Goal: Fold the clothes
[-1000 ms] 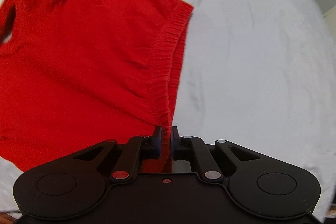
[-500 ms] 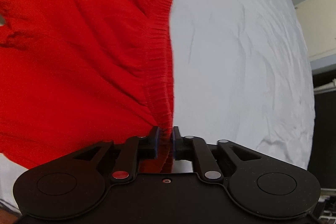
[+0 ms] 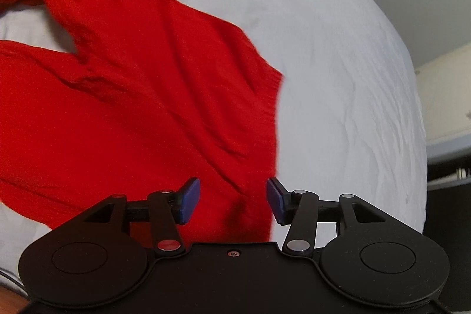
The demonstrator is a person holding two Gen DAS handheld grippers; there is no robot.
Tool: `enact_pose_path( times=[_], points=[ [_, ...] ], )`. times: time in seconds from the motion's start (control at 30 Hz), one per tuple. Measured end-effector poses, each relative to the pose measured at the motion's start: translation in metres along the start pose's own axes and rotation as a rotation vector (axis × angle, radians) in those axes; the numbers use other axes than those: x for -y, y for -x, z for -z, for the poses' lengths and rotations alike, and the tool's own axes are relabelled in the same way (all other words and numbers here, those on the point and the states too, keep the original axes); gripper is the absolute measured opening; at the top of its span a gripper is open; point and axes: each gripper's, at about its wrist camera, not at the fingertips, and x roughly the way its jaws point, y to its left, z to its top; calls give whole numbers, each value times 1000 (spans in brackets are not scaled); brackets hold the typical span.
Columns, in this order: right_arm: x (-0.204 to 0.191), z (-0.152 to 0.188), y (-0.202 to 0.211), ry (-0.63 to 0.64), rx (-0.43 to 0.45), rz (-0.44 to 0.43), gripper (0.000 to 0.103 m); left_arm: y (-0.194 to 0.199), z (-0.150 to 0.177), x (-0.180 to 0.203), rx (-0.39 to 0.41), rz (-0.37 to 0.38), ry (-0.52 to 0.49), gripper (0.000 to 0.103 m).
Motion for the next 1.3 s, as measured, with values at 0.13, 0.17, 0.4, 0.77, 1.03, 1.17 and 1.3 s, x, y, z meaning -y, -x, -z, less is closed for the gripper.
enact_pose_path(
  times=[0.13,0.17,0.4,0.77,1.03,1.17,1.3],
  points=[
    [-19,-5,2,48,8,-21,48,10,-6,31,10,152,-63,18],
    [-23,-4,3,57,10,-23,48,12,-8,38,15,175,-80,20],
    [-23,0,6,57,9,-27,51,10,-18,46,28,56,-105,26],
    [-24,10,-15,30,13,-61,51,-21,-6,29,-55,80,-8,24],
    [-29,11,-17,61,13,-74,51,-34,-7,35,-70,55,-11,4],
    [-24,12,-22,45,-1,-64,51,-19,-6,33,-44,36,-39,3],
    [-13,14,-29,20,-21,-47,51,2,-7,14,-22,0,-25,3]
  ],
)
